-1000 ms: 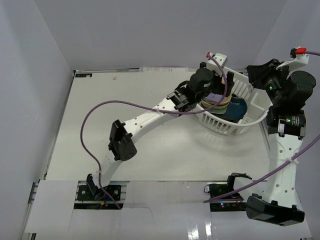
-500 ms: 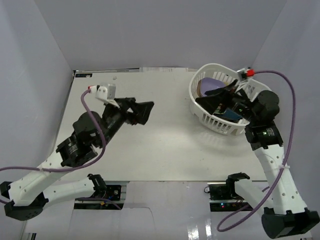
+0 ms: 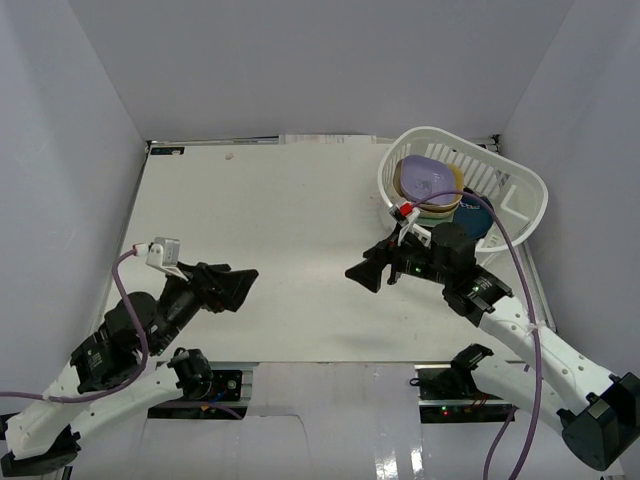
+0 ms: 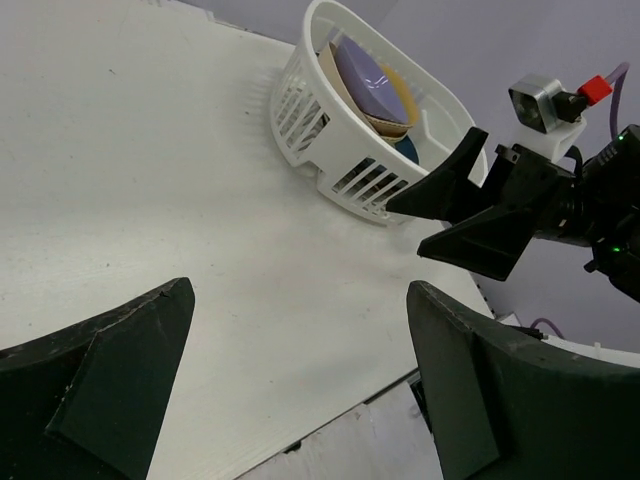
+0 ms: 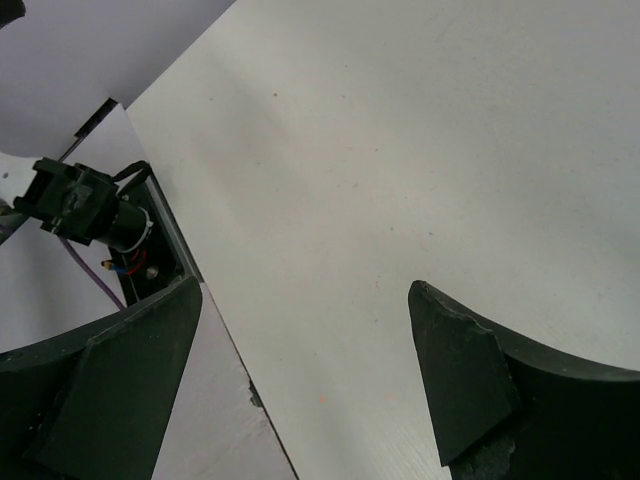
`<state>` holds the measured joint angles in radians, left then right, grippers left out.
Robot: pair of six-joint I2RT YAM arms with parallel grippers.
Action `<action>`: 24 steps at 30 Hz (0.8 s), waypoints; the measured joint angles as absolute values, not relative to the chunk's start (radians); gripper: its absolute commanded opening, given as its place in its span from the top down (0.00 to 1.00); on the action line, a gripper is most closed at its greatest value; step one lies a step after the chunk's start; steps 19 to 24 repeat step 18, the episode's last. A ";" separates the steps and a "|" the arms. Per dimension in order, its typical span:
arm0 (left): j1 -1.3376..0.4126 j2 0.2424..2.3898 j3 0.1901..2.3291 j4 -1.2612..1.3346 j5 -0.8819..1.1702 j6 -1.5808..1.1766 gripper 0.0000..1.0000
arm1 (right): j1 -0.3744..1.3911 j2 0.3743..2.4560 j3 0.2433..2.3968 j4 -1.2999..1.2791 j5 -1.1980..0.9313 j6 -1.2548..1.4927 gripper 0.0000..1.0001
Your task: Place the plates into the plastic bin on the countertop
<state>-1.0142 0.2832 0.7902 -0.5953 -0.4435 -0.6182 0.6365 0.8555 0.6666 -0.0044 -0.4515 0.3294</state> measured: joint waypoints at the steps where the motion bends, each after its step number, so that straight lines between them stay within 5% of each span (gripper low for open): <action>1: -1.014 0.292 0.795 -0.604 -0.443 -0.617 0.02 | 0.639 0.857 0.665 -0.004 -0.434 0.322 0.10; 12: -1.014 0.572 0.893 -0.519 -0.413 -0.518 0.02 | 0.644 0.668 0.765 -0.061 -0.255 0.238 0.10; 18: -1.014 0.580 0.893 -0.438 -0.390 -0.449 0.02 | 0.645 0.444 0.823 -0.083 -0.040 0.181 0.10; 24: -1.014 0.580 0.893 -0.438 -0.390 -0.449 0.02 | 0.645 0.444 0.823 -0.083 -0.040 0.181 0.10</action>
